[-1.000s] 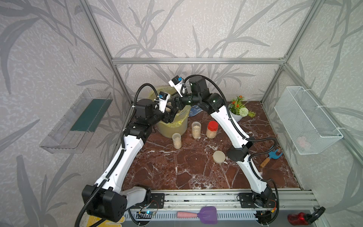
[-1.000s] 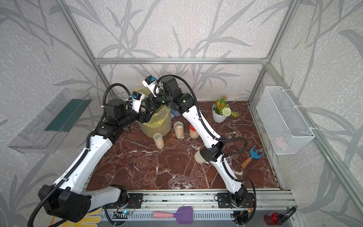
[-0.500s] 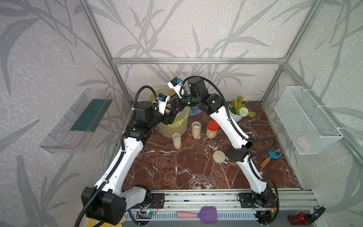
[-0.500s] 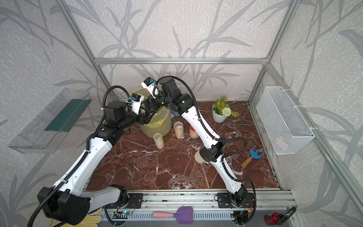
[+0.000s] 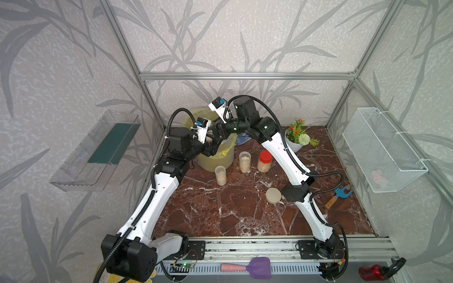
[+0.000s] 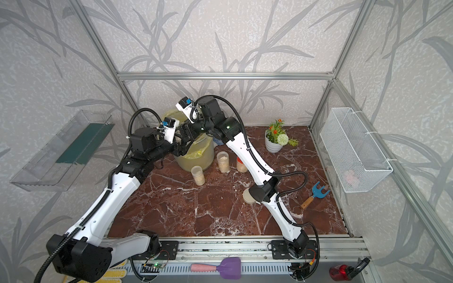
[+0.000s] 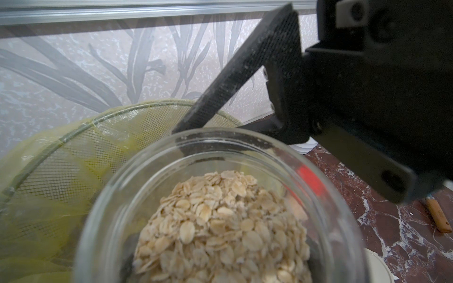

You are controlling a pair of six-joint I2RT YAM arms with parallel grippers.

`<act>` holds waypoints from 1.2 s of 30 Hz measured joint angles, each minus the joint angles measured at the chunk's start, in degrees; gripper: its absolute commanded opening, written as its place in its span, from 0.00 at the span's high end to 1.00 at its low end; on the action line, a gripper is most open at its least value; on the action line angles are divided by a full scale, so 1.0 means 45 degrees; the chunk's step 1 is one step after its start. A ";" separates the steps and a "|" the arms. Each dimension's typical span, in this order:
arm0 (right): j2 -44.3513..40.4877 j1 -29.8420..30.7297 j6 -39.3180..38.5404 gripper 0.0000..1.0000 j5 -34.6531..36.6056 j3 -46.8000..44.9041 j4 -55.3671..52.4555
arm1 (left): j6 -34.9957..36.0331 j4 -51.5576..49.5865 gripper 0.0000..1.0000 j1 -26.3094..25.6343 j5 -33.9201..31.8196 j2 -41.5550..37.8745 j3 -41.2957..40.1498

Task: Empty expired oatmeal from jars
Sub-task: Pour the expired oatmeal into the trash bin.

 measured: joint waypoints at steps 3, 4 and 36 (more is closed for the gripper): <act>0.0000 0.0005 0.0005 1.00 0.0015 0.0000 0.0015 | 0.0005 0.0000 0.25 0.0010 0.0000 -0.0005 0.0000; 0.0000 0.0005 0.0005 1.00 0.0015 0.0000 0.0015 | 0.0005 0.0000 0.24 0.0019 -0.0005 -0.0015 0.0000; 0.0000 0.0073 0.0826 1.00 -0.0087 -0.0029 0.0063 | 0.0199 0.0272 0.53 0.0151 0.0117 -0.0068 -0.0097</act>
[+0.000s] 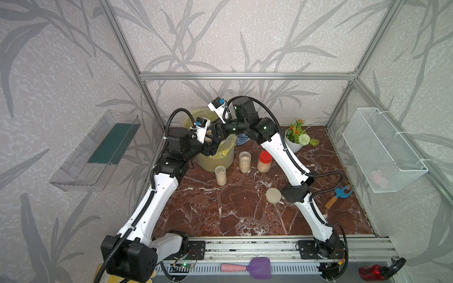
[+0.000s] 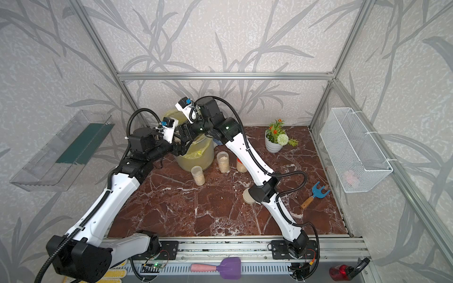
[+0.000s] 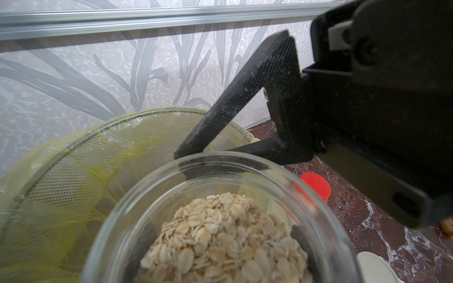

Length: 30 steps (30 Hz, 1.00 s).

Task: Empty expired oatmeal from jars
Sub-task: Pour the expired oatmeal into the trash bin.

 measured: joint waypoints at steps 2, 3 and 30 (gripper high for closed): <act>0.0000 0.0000 0.0000 1.00 0.0000 -0.0005 0.0010 | 0.0000 -0.0010 0.63 0.0015 0.0019 0.0000 0.0000; 0.0000 0.0000 0.0005 1.00 0.0000 -0.0015 0.0015 | 0.0010 -0.0010 0.67 0.0024 0.0034 0.0000 0.0000; -0.0306 -0.0461 -0.0223 0.30 -0.1443 -0.0583 -0.0869 | 0.0505 -0.1054 1.00 0.0029 0.0816 0.0097 0.0219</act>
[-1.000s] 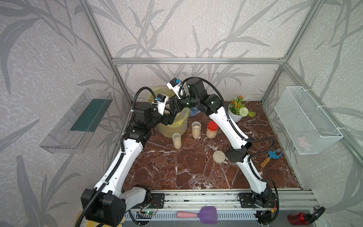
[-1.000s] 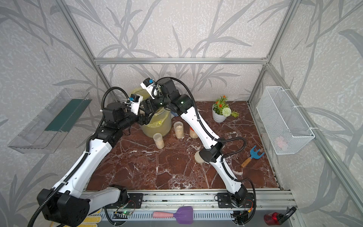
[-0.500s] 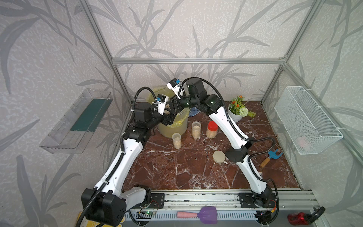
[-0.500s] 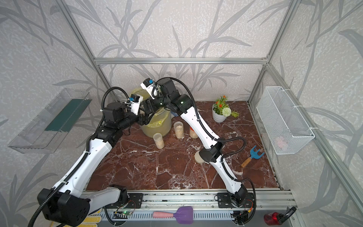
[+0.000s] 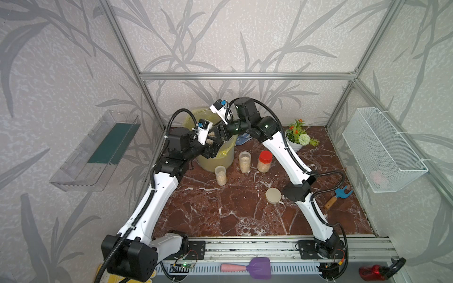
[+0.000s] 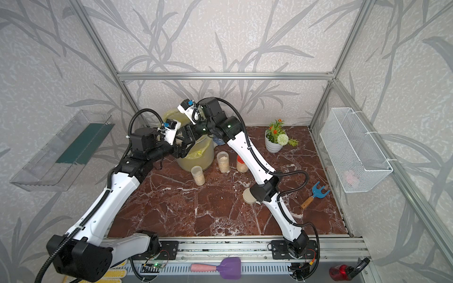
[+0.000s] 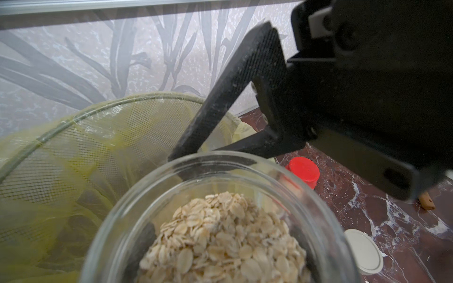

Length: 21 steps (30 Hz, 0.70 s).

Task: Empty expired oatmeal from jars
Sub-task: Pour the expired oatmeal into the trash bin.

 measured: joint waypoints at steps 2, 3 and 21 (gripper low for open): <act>-0.0209 -0.0053 -0.0136 0.29 -0.0126 -0.0379 -0.0165 | 0.0078 -0.0175 1.00 -0.0049 0.0180 0.0024 0.0000; -0.0301 -0.0078 -0.0209 0.28 -0.0185 -0.0500 -0.0248 | 0.0092 -0.0223 1.00 -0.0068 0.0223 0.0029 0.0000; -0.1224 -0.0709 -0.1253 0.21 -0.1642 -0.0967 -0.2040 | 0.1622 -0.1122 1.00 -0.0253 0.1768 0.0068 0.0593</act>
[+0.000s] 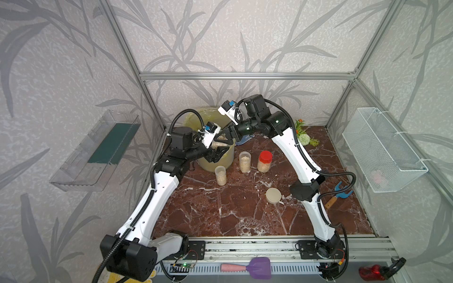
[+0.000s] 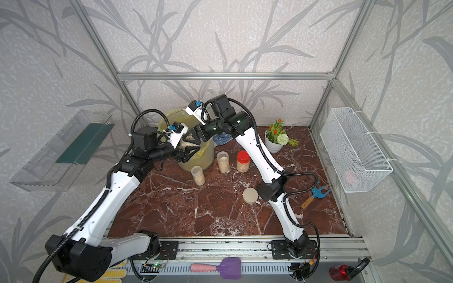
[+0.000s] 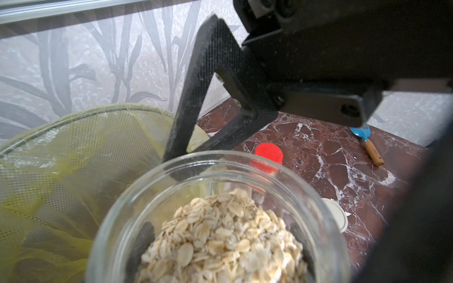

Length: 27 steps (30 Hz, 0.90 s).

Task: Empty expired oatmeal from jars
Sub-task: Pour the expired oatmeal into the trash bin.

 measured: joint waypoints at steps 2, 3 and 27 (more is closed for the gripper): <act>-0.0102 -0.0034 -0.0097 0.20 -0.0107 -0.0170 -0.0087 | 0.0083 -0.0049 1.00 -0.0010 0.0131 0.0000 0.0000; -0.0136 -0.0049 -0.0155 0.20 -0.0155 -0.0199 -0.0136 | 0.0121 -0.0068 1.00 -0.0010 0.0180 0.0000 0.0000; -0.0165 0.0039 -0.0529 0.07 -0.0330 -0.0408 -0.0588 | 0.0102 0.0175 1.00 0.0029 0.0491 -0.0044 0.0053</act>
